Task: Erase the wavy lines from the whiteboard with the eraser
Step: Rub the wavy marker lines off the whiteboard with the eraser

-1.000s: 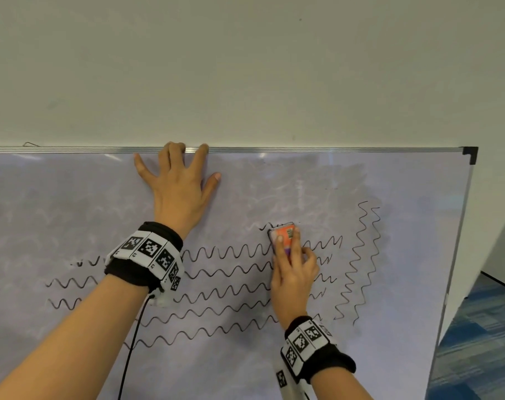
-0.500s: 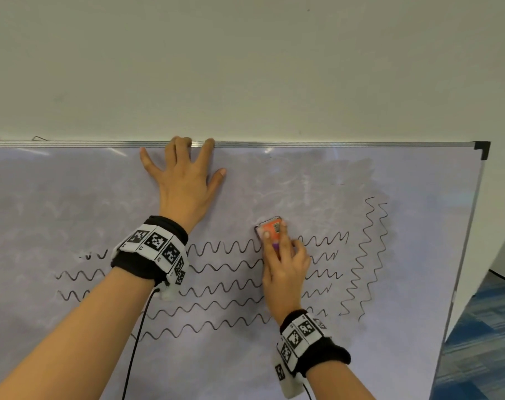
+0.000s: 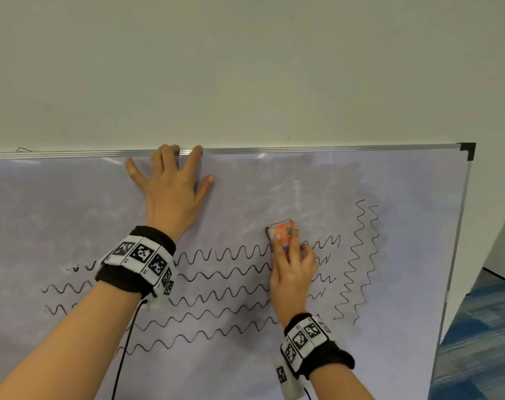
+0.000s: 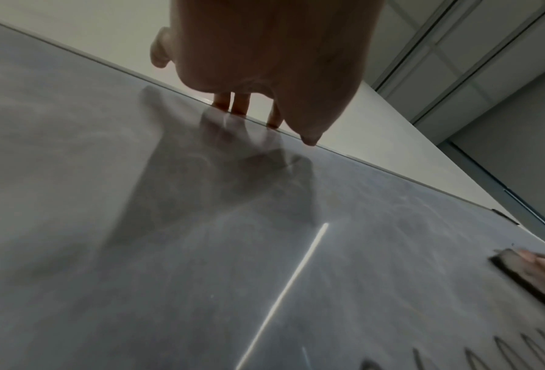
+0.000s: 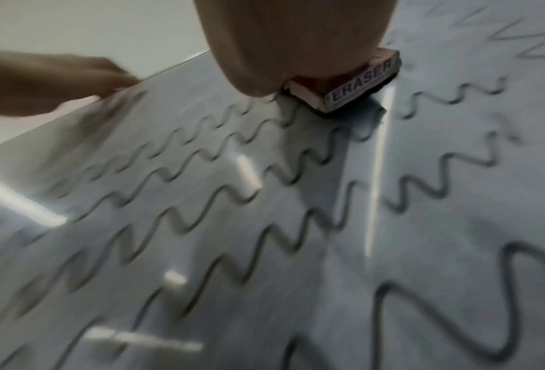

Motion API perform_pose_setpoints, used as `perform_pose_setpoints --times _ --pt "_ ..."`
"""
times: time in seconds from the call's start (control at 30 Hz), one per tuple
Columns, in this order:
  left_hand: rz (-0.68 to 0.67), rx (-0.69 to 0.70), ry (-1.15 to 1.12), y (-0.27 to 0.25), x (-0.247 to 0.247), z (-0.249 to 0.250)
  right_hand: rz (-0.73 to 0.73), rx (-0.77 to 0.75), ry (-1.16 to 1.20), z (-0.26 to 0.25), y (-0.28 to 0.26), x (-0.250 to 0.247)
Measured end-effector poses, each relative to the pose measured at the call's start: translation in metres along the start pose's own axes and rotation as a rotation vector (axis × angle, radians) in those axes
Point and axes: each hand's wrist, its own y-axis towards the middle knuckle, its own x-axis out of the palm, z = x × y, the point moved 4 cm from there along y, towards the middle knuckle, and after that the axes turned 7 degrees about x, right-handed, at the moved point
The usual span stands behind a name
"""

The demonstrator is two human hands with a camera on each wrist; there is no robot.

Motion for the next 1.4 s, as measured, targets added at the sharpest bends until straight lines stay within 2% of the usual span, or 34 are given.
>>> perform_pose_setpoints --times 0.13,0.23,0.3,0.43,0.5,0.57,0.7,0.73,0.77,0.9,0.97,1.03,1.13,1.2,1.27,1.37,1.4 --pt "0.003 -0.021 -0.01 0.001 -0.001 0.003 0.138 0.326 0.028 0.073 0.032 -0.02" --pt "0.01 -0.048 -0.032 0.005 -0.001 0.011 0.167 0.476 0.009 0.107 0.045 -0.03" --pt "0.015 -0.031 -0.042 0.007 0.001 0.018 0.169 0.458 -0.002 0.102 0.044 -0.031" --pt "-0.017 0.032 -0.043 0.016 0.009 0.048 0.097 0.25 0.0 0.077 0.038 -0.026" --pt "-0.038 0.052 -0.049 0.021 0.012 0.062 0.093 0.237 0.011 0.085 0.045 -0.027" --pt "-0.047 0.057 -0.058 0.023 0.016 0.068 0.133 0.301 0.031 0.104 0.06 -0.034" --pt "-0.021 0.08 -0.047 0.023 0.019 0.07 0.193 0.603 0.078 0.142 0.097 -0.042" --pt "-0.015 0.082 -0.045 0.023 0.019 0.07 0.201 0.626 0.081 0.143 0.1 -0.042" --pt "-0.009 0.078 -0.041 0.023 0.019 0.069 0.209 0.601 0.077 0.135 0.099 -0.041" --pt "0.0 0.055 -0.044 0.024 0.022 0.071 0.16 0.313 0.046 0.102 0.078 -0.03" --pt "-0.004 0.06 -0.038 0.023 0.022 0.071 0.155 0.294 0.034 0.108 0.08 -0.032" --pt "-0.001 0.073 -0.03 0.022 0.022 0.07 0.19 0.417 0.032 0.129 0.085 -0.037" --pt "-0.003 0.075 -0.029 0.022 0.02 0.069 0.226 0.776 0.1 0.164 0.089 -0.042" --pt "-0.005 0.067 -0.036 0.022 0.02 0.07 0.226 0.899 0.115 0.168 0.087 -0.043" --pt "0.0 0.051 -0.043 0.023 0.02 0.072 0.241 0.835 0.138 0.154 0.083 -0.042" --pt "0.013 0.037 -0.04 0.024 0.021 0.074 0.213 0.488 0.092 0.116 0.062 -0.032" --pt "0.022 0.038 -0.038 0.024 0.022 0.074 0.189 0.416 0.075 0.111 0.053 -0.028"
